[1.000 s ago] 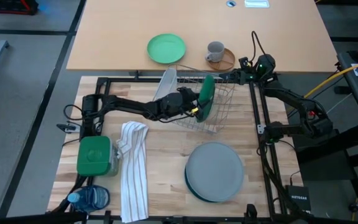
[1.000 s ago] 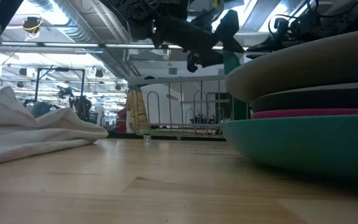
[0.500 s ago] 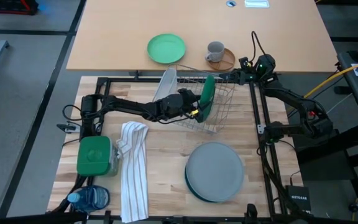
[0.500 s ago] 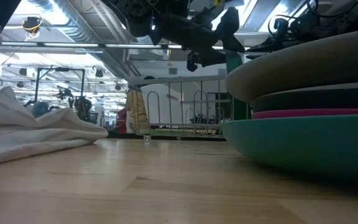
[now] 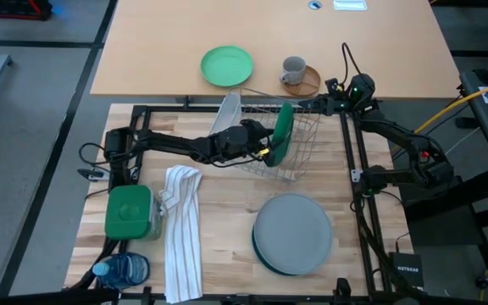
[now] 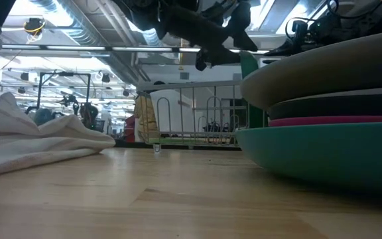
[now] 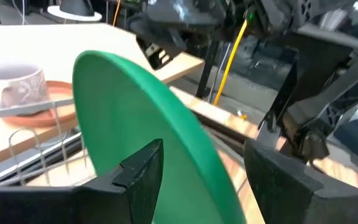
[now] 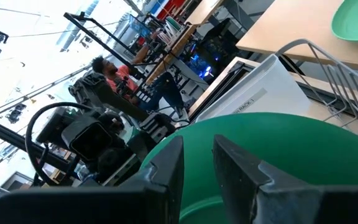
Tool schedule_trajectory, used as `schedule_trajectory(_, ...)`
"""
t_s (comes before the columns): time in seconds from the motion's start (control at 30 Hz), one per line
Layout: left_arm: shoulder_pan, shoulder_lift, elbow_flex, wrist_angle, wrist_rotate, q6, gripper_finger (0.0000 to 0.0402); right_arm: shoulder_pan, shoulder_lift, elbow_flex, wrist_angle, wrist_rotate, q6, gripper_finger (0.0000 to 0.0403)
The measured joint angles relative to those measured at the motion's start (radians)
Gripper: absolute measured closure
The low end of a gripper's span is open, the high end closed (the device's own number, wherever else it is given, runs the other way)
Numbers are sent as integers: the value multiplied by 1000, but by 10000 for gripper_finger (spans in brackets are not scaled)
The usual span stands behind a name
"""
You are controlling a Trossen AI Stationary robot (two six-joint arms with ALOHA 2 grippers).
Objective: Sort dishes
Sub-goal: Put the dark green plate in the dish rack
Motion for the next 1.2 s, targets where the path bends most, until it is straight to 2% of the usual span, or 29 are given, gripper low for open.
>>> schedule_trajectory(0.83,-41,-110,0,-155,0,65,190,0,0,0,1,0,0,314)
schedule_trajectory(1.2,-40,-113,0,-170,0,198,190,0,0,0,0,2,0,314)
